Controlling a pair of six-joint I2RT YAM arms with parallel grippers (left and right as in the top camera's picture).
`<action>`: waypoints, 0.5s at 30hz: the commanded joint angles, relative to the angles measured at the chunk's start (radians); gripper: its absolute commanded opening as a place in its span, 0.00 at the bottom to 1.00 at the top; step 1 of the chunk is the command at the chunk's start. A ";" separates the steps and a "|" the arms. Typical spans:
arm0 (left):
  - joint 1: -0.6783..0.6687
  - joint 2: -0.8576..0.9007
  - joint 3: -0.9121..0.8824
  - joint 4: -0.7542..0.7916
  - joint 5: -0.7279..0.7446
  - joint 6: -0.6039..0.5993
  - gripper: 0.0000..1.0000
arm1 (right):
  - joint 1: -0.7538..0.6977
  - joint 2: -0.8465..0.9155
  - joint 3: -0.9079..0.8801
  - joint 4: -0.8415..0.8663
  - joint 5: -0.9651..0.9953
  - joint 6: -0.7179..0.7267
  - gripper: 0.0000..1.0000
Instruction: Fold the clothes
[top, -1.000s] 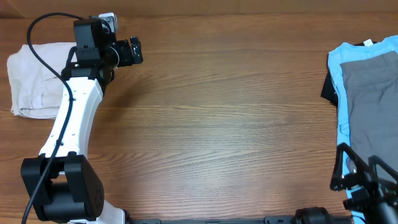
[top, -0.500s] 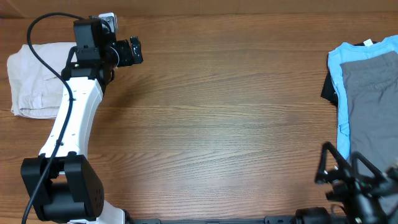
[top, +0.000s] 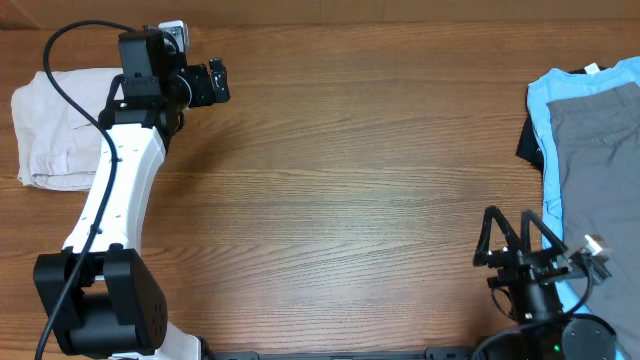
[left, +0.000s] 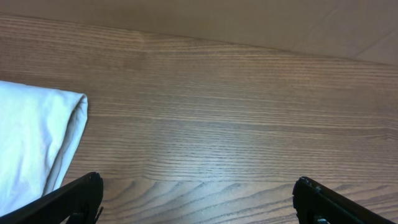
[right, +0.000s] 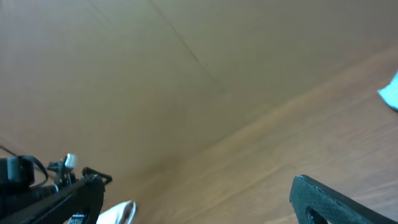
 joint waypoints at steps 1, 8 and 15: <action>0.001 0.006 -0.002 0.003 0.003 -0.011 1.00 | 0.006 -0.011 -0.077 0.107 -0.008 0.023 1.00; 0.001 0.006 -0.002 0.003 0.003 -0.011 1.00 | 0.006 -0.011 -0.227 0.355 0.024 0.023 1.00; 0.001 0.006 -0.002 0.003 0.003 -0.011 1.00 | 0.006 -0.011 -0.330 0.479 0.057 0.022 1.00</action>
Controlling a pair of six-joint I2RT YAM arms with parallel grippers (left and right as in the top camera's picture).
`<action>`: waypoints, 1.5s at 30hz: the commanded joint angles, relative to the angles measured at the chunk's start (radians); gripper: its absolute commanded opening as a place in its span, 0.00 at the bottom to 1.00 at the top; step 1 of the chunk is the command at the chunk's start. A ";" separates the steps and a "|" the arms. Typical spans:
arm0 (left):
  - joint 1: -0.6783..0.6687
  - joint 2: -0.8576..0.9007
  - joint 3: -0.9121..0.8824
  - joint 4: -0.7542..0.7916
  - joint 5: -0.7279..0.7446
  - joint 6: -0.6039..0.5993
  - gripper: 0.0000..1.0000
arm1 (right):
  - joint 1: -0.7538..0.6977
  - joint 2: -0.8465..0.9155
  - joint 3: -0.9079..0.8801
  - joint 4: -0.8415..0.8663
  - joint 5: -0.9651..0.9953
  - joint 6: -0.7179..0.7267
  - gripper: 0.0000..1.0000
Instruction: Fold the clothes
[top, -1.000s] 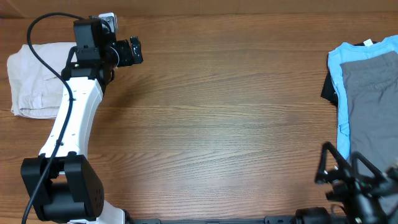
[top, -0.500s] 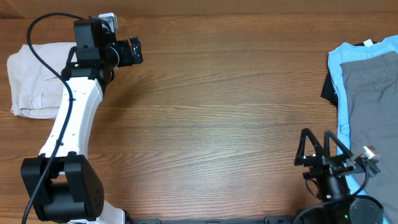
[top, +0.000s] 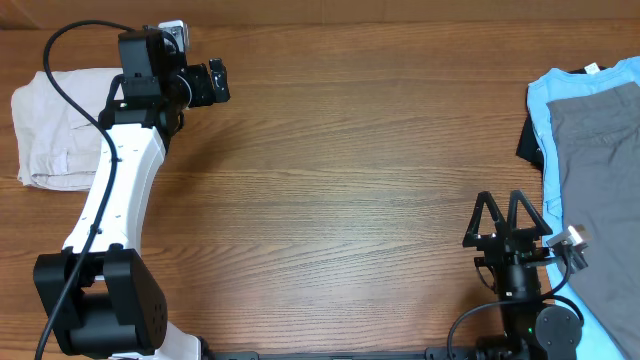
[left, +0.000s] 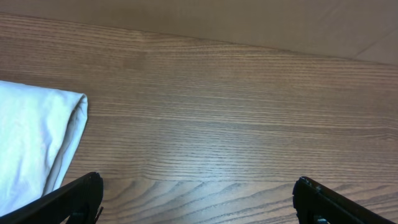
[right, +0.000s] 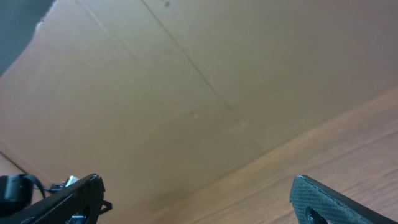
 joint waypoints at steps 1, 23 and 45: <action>0.001 0.006 -0.002 0.003 0.003 -0.011 1.00 | 0.006 -0.011 -0.044 0.031 0.034 0.004 1.00; 0.001 0.006 -0.002 0.003 0.003 -0.011 1.00 | 0.006 -0.012 -0.111 -0.114 0.140 0.000 1.00; 0.001 0.006 -0.002 0.003 0.003 -0.011 1.00 | 0.006 -0.012 -0.111 -0.132 -0.008 -0.817 1.00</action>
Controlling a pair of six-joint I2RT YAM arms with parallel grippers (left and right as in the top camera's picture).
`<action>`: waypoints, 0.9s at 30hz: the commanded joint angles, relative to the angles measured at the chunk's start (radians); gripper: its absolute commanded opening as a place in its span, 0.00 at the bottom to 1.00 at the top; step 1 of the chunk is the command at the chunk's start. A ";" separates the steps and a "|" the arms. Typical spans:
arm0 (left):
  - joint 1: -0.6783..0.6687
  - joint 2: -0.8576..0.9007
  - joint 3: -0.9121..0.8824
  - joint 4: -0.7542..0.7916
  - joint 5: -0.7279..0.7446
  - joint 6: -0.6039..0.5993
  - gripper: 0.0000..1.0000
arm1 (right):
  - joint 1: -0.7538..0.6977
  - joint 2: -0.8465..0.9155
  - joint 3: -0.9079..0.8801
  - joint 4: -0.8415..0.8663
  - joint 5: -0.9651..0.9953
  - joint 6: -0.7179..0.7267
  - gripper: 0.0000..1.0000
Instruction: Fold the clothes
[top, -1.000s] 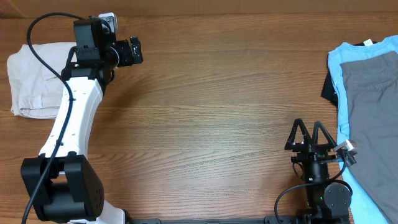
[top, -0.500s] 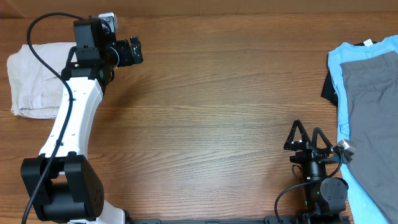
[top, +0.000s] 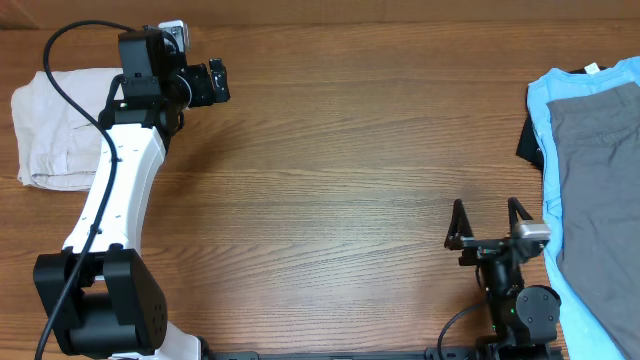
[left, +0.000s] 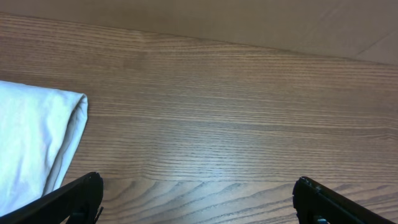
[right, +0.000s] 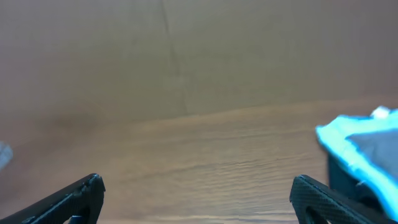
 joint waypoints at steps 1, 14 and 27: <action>0.001 0.006 -0.002 0.003 0.003 -0.011 1.00 | 0.006 -0.011 -0.011 -0.023 -0.043 -0.253 1.00; 0.001 0.006 -0.002 0.003 0.003 -0.011 1.00 | 0.006 -0.011 -0.011 -0.020 -0.037 -0.274 1.00; 0.001 0.006 -0.002 0.003 0.003 -0.011 1.00 | 0.006 -0.011 -0.011 -0.015 0.051 -0.088 1.00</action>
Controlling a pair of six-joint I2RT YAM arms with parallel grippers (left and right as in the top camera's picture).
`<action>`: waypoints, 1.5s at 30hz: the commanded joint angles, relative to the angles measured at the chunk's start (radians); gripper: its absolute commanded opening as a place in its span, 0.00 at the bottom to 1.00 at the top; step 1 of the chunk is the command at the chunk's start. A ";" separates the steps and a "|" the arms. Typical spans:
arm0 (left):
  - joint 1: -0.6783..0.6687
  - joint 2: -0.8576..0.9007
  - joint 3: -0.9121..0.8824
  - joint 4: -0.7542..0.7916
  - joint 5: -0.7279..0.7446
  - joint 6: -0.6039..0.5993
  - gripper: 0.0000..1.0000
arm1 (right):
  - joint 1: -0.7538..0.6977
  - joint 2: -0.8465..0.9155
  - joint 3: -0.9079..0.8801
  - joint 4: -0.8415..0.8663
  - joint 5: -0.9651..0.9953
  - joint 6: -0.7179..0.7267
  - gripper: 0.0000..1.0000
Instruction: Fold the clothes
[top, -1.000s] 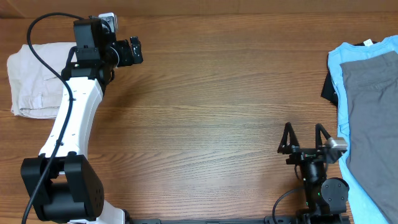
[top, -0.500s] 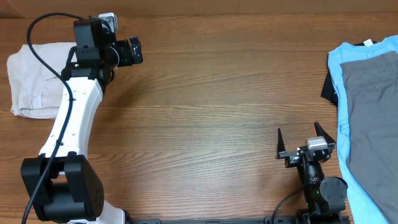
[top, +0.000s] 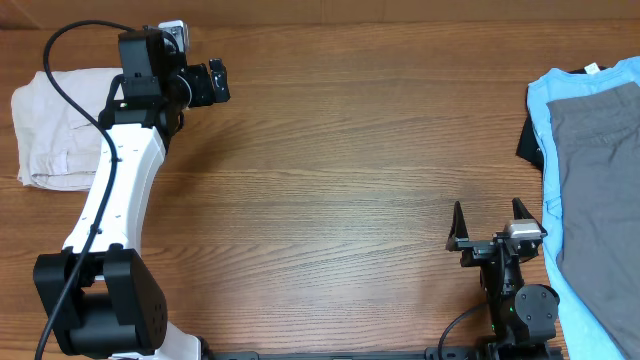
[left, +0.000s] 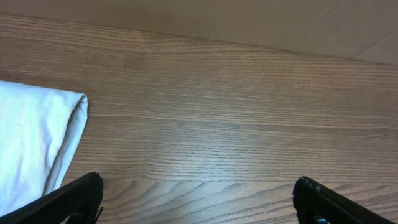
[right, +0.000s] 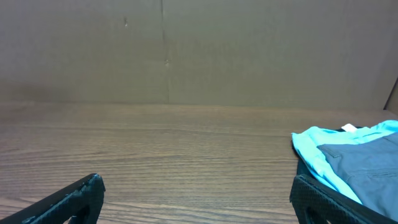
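Observation:
A folded cream garment (top: 55, 125) lies at the far left; its rounded edge (left: 37, 137) shows in the left wrist view. On the right, a grey garment (top: 595, 150) lies spread on a light blue shirt (top: 540, 100), with a black piece (top: 529, 140) under them. The pile (right: 348, 155) also shows in the right wrist view. My left gripper (top: 216, 82) hangs open over bare wood right of the cream garment, its fingers (left: 74, 196) wide apart. My right gripper (top: 488, 228) stands open near the front edge, left of the blue shirt, holding nothing.
The brown wooden table (top: 340, 170) stretches between the two piles. A cardboard-coloured wall (right: 186, 50) rises behind its far edge. My left arm (top: 110, 190) runs down the left side from its base at the front.
My right gripper has shifted only slightly and its view has steadied, with the table and the blue shirt now level and sharp. The left arm and all clothes are unchanged.
My right gripper stood open at the front right beside the blue shirt's edge, tilted up toward the wall. Later it had turned and sat a little further left. It now faces level across the table. The left gripper stayed open and still throughout.

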 joint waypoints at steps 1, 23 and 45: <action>0.001 0.006 -0.002 0.003 0.003 -0.011 1.00 | 0.006 -0.011 -0.011 0.006 0.014 0.024 1.00; 0.001 0.006 -0.002 0.003 0.003 -0.011 1.00 | 0.006 -0.011 -0.011 0.006 0.014 0.024 1.00; 0.001 -0.117 -0.003 0.000 0.003 -0.011 1.00 | 0.006 -0.011 -0.011 0.006 0.014 0.024 1.00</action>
